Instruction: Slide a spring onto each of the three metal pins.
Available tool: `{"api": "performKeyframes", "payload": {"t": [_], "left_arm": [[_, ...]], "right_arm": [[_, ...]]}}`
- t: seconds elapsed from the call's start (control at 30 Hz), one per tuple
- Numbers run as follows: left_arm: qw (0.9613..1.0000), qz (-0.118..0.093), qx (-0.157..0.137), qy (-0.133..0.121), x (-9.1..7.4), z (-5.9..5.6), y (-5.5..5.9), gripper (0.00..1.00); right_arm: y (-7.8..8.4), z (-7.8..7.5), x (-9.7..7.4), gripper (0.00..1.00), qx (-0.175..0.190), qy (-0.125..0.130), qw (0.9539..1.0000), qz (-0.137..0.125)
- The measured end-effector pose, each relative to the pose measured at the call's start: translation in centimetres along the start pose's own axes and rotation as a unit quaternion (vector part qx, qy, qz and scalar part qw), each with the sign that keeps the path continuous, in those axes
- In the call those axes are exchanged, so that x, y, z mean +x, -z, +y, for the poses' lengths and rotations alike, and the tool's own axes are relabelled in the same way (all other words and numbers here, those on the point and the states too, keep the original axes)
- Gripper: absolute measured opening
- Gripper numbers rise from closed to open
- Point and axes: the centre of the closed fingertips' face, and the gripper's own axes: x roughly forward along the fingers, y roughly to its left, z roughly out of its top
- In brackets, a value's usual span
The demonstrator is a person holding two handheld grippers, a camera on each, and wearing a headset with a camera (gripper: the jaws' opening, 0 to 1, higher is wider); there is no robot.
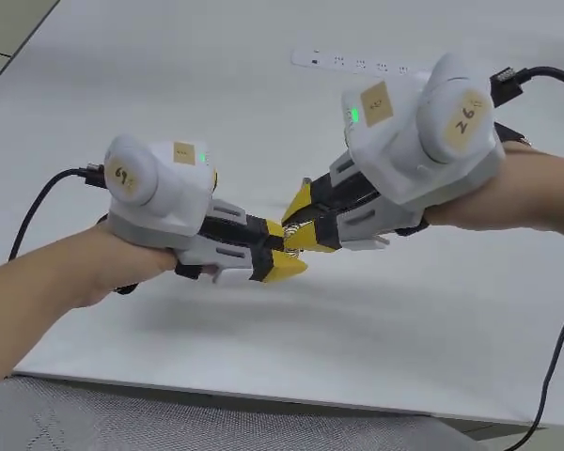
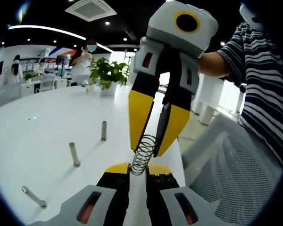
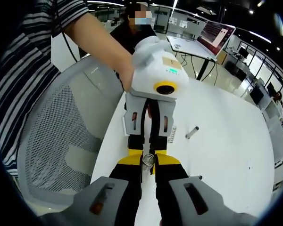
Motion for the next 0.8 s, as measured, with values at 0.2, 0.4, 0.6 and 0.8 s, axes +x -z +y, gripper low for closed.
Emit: {"api": "performKeyframes", "payload": {"t": [0.2,0.4,0.6,0.8], "left_arm": [[0.9999,0.0,-0.002,-0.013,-0.3,0.4,0.1,0.13],[0.9996,0.0,-0.005,-0.026,-0.9,0.7,0.2,0.18],[0.9991,0.003,-0.004,-0.043,-2.0,1.2,0.5,0.26],[0.9983,0.003,-0.01,-0.057,-3.3,1.6,0.6,0.28]], "right_arm": [[0.1,-0.2,0.0,0.07,-0.002,0.004,1.0,0.003],[0.0,-0.5,-0.1,0.07,-0.005,0.011,0.9999,0.001],[0.3,-0.9,-0.1,0.07,-0.003,0.016,0.9999,0.002],[0.3,-1.2,-0.1,0.07,0.005,0.021,0.9998,-0.003]]}}
